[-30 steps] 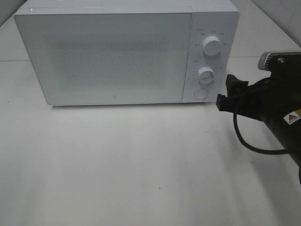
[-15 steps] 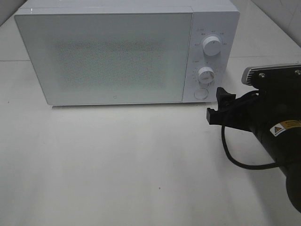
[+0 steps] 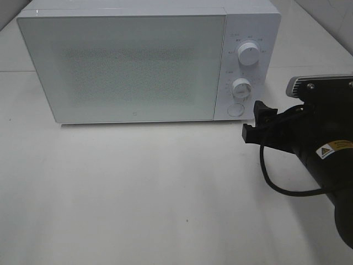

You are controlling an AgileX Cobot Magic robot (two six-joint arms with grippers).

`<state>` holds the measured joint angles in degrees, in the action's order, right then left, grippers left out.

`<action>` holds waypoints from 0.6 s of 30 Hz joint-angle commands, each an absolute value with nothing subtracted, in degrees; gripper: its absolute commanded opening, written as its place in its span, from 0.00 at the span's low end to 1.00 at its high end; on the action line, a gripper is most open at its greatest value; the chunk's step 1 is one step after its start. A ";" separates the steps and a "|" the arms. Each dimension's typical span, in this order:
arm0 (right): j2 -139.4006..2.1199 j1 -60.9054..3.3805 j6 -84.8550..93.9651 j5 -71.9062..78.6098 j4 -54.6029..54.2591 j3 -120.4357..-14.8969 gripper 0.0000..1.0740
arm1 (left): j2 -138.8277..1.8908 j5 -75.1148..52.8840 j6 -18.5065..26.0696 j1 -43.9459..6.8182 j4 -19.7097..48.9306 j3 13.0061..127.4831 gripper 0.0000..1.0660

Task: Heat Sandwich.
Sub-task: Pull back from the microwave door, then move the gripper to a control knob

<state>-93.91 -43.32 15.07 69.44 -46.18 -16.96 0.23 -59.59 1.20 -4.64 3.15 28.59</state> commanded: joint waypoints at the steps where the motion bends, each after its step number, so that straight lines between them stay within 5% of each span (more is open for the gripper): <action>1: -95.51 -42.06 14.67 73.11 -45.26 -18.91 0.71 | 1.89 -59.42 0.92 -4.41 3.44 28.42 0.97; 18: -106.40 -35.87 11.46 70.93 -38.16 -30.37 0.71 | 1.89 -59.42 0.92 -4.41 3.44 28.42 0.97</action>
